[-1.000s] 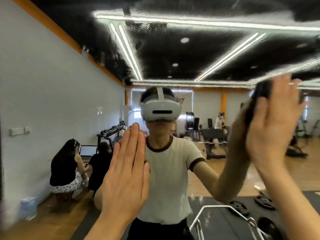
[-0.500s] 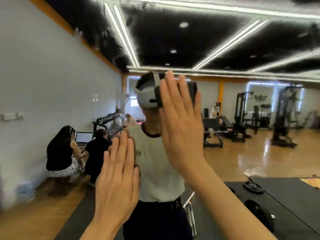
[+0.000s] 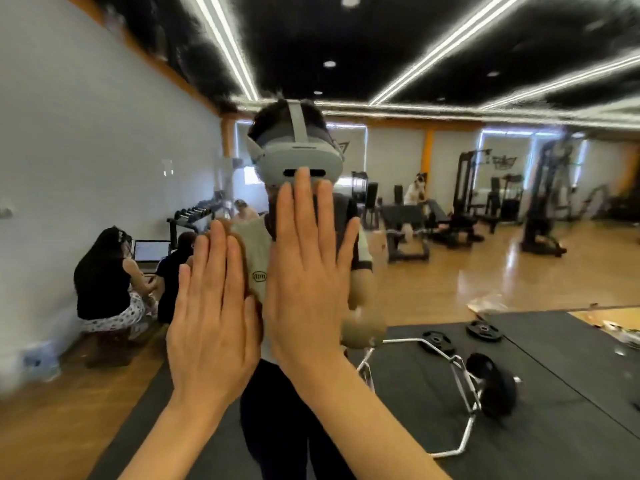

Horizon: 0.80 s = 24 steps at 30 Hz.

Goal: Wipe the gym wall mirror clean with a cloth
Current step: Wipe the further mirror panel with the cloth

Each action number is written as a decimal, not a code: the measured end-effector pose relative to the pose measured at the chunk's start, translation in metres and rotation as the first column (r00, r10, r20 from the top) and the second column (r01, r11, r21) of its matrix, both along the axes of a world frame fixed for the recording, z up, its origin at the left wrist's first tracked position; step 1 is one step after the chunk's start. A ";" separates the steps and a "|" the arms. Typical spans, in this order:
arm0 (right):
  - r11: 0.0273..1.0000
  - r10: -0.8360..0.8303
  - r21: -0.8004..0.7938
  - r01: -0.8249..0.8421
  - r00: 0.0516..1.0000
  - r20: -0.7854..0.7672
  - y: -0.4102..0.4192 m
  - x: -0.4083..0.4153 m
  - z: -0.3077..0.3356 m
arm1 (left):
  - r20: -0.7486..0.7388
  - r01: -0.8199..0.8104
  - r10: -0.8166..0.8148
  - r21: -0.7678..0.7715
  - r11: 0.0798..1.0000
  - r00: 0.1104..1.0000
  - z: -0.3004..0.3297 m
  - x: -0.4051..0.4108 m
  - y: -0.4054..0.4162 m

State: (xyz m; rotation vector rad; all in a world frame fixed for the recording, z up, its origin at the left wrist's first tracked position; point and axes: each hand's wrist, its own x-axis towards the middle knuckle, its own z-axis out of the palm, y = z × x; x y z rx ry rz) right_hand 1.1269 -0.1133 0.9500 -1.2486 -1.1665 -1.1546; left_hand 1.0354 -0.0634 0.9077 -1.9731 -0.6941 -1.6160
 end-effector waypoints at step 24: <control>0.982 -0.039 -0.181 0.061 0.992 0.120 -0.052 0.089 -0.159 | -0.061 -0.030 0.026 -0.065 0.997 0.998 -0.053 0.002 -0.004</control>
